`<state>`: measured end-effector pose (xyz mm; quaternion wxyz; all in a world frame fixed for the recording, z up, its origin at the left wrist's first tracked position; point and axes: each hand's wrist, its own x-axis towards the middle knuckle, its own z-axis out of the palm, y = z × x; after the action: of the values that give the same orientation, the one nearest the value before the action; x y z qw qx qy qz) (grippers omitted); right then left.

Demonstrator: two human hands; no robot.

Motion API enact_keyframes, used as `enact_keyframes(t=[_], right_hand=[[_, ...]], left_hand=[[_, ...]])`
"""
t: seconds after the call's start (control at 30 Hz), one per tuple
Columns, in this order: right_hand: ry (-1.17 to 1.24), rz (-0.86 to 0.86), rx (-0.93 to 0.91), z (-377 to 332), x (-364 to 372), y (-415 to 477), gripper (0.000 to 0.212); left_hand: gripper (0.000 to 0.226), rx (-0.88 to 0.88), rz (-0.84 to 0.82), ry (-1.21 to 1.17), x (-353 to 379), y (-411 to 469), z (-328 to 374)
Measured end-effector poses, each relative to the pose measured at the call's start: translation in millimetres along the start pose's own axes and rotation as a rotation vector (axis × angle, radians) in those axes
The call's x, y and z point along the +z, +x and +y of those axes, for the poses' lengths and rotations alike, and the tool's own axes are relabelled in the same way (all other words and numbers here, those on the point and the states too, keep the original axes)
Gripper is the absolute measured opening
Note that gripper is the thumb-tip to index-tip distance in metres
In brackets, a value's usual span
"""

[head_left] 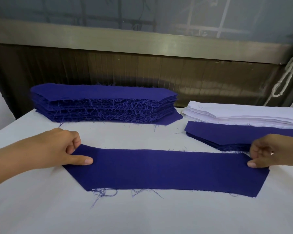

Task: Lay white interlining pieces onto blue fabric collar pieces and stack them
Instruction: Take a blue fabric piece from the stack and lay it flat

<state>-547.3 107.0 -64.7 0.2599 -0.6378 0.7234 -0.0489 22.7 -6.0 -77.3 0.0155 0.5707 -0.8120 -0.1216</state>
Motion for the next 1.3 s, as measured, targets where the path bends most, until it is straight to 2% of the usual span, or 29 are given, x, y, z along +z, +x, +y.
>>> enact_keyframes(t=[0.2,0.3,0.4,0.47,0.53,0.6,0.67,0.73,0.83,1.0,1.1,1.2,1.3], right_hand=[[-0.075,-0.033,-0.021,-7.3,1.9,-3.2,0.06],[-0.077,-0.021,-0.063,-9.4,3.0,-5.0,0.061],[0.092,-0.061,-0.068,-10.7,3.7,-4.3,0.055],[0.255,-0.07,-0.005,-6.8,-0.9,0.1,0.056],[0.305,-0.043,0.058,-2.5,-6.1,2.5,0.059],[0.264,-0.057,0.108,1.8,-8.9,1.8,0.059],[0.17,-0.141,0.121,4.8,-7.3,1.5,0.06],[0.143,-0.217,0.101,3.9,-1.9,2.4,0.059],[0.184,-0.217,0.056,-3.0,-0.1,0.8,0.06],[0.266,-0.137,0.034,-9.5,-8.7,-6.8,0.068],[0.365,-0.075,0.051,-6.9,-19.4,-11.7,0.055],[0.547,0.023,0.11,-0.7,-32.8,-16.4,0.042],[0.76,0.172,0.159,7.1,-47.0,-19.7,0.042]], left_hand=[[0.093,0.059,-0.075,-0.017,-1.3,-0.9,-1.2],[0.089,0.059,-0.084,-0.121,-3.1,-3.9,2.4],[0.092,0.006,-0.073,-0.272,-3.0,-3.6,2.8],[0.102,-0.078,-0.093,-0.364,-3.1,-2.5,1.1],[0.106,-0.151,-0.145,-0.419,-6.0,-0.2,-2.9],[0.1,-0.2,-0.229,-0.43,-10.6,3.9,-10.0],[0.085,-0.216,-0.347,-0.432,-13.2,9.1,-19.5],[0.07,-0.19,-0.459,-0.442,-13.8,13.5,-28.2],[0.058,-0.127,-0.542,-0.508,-9.9,19.2,-36.8],[0.051,-0.099,-0.557,-0.613,-8.5,25.8,-45.0],[0.054,-0.09,-0.534,-0.686,-14.7,27.6,-45.1],[0.055,-0.068,-0.453,-0.792,-18.6,27.2,-31.8],[0.043,-0.04,-0.329,-0.903,-21.1,28.8,-3.2]])
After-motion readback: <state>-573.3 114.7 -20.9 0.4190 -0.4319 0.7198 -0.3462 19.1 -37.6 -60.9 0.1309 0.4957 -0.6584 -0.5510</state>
